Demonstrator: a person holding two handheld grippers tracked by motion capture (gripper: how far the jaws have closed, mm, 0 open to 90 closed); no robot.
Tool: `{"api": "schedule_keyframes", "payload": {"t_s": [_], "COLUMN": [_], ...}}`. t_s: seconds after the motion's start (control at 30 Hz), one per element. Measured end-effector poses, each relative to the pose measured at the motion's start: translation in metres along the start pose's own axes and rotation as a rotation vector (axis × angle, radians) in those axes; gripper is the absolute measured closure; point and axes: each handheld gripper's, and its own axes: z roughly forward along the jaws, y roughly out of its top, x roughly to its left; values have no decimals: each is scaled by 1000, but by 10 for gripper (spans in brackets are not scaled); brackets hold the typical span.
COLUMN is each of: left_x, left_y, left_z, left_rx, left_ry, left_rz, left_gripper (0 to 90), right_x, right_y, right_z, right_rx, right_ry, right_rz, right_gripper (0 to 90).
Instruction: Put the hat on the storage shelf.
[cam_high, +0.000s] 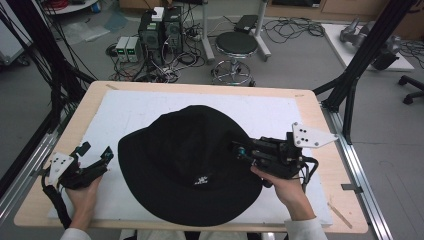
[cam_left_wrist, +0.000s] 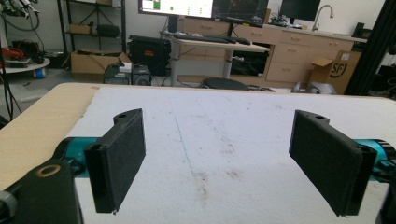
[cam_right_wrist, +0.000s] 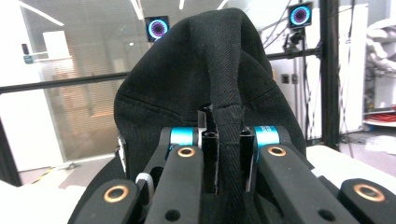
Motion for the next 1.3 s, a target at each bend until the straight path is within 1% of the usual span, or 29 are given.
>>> {"api": "schedule_keyframes", "payload": {"t_s": [0.07, 0.1, 0.2, 0.37, 0.4, 0.53, 0.57, 0.67, 0.73, 0.77, 0.87, 0.93, 1.03, 1.07, 1.1, 1.2, 1.3], "left_x": [0, 0, 0, 0, 1, 1, 1, 2, 2, 2, 2, 2, 2, 2, 2, 1, 1], "left_y": [0, 0, 0, 0, 0, 0, 0, 0, 0, 0, 0, 0, 0, 0, 0, 0, 0], "left_z": [0, 0, 0, 0, 0, 0, 0, -1, -1, -1, -1, -1, -1, -1, -1, 0, 0], "left_rx": [1, 1, 0, -2, -1, -1, -3, -3, -6, -5, -4, -5, -5, -5, -4, -4, -3], "left_ry": [-1, -2, -3, 3, 2, 3, 5, 7, 8, 7, 6, 6, 8, 8, 7, 6, 5], "left_rz": [0, 1, 1, -3, -3, -6, -10, -8, -13, -13, -9, -9, -11, -11, -9, -8, -7], "left_gripper": [189, 189, 189, 189, 188, 189, 188, 189, 189, 189, 189, 189, 189, 189, 189, 189, 189], "right_x": [0, 1, 2, 3, 3, 5, 5, 5, 5, 5, 3, 2, 0, 0, -1, 0, -1], "right_y": [0, 0, -1, 0, 0, 0, 0, -3, -5, -6, -7, -8, -8, -8, -7, -8, -8], "right_z": [1, 2, 2, 2, 3, 4, 4, 7, 7, 7, 6, 5, 1, 0, 0, -3, -4], "right_rx": [9, 17, 31, 47, 50, 47, 52, 89, 95, 98, 90, 76, 35, 30, 24, 29, 20], "right_ry": [16, 20, 15, 20, 23, 18, 14, 4, 2, 3, -1, 1, 8, 7, 2, 0, -12], "right_rz": [-6, -1, -2, -7, -15, -26, -28, -40, -45, -41, -28, -28, -10, -3, -8, -2, -5], "right_gripper": [859, 857, 855, 844, 839, 809, 809, 808, 806, 805, 802, 795, 796, 796, 796, 795, 796]}}
